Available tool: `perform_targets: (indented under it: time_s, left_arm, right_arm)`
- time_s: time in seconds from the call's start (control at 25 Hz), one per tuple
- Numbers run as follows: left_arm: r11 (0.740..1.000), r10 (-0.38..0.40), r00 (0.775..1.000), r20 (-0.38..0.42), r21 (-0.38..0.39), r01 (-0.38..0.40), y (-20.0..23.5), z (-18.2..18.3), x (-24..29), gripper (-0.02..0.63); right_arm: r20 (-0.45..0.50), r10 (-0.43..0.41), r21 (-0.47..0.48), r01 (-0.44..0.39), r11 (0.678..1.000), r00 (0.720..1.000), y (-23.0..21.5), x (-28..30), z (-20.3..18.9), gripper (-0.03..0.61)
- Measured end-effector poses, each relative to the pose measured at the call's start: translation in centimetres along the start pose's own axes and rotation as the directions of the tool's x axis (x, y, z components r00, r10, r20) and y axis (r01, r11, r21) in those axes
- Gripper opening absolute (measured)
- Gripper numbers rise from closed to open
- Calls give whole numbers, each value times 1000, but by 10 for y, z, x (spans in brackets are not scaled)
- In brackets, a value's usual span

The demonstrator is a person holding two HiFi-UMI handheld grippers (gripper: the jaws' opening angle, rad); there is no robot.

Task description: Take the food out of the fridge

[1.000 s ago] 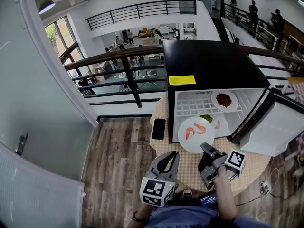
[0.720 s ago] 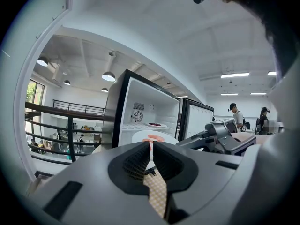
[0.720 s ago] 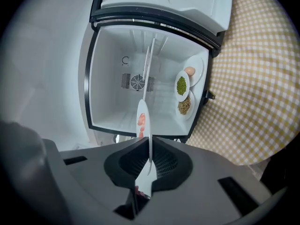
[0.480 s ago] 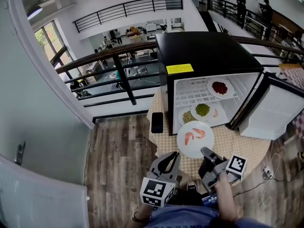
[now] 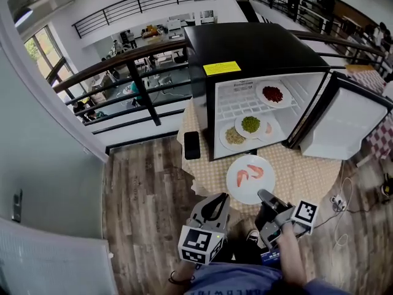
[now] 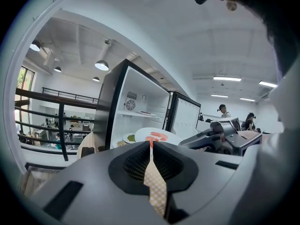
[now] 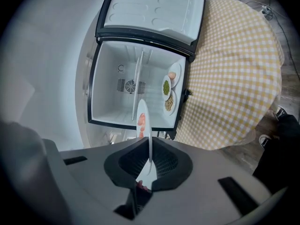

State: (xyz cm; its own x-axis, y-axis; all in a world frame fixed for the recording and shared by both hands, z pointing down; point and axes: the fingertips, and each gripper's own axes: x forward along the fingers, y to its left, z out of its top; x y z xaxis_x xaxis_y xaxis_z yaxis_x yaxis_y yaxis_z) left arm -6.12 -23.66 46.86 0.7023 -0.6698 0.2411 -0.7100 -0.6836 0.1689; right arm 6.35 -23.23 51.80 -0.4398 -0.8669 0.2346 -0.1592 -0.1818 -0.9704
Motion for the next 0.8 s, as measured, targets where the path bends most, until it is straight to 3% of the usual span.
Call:
perform_targets:
  time_s: [0.32, 0.56, 0.8]
  left_arm:
    - [1000, -19, 1000, -2, -19, 19, -2, -3, 8, 20]
    - [999, 31, 1000, -7, -32, -31, -2, -8, 7, 20]
    - [997, 75, 997, -18, -31, -75, -35, -19, -4, 20]
  right_arm:
    - [2, -26, -15, 26, 1000, 1000, -3, -11, 3, 26]
    - [-25, -33, -11, 33, 999, 999, -10, -22, 6, 26]
    - [-58, -17, -5, 17, 1000, 998, -22, -54, 9, 26]
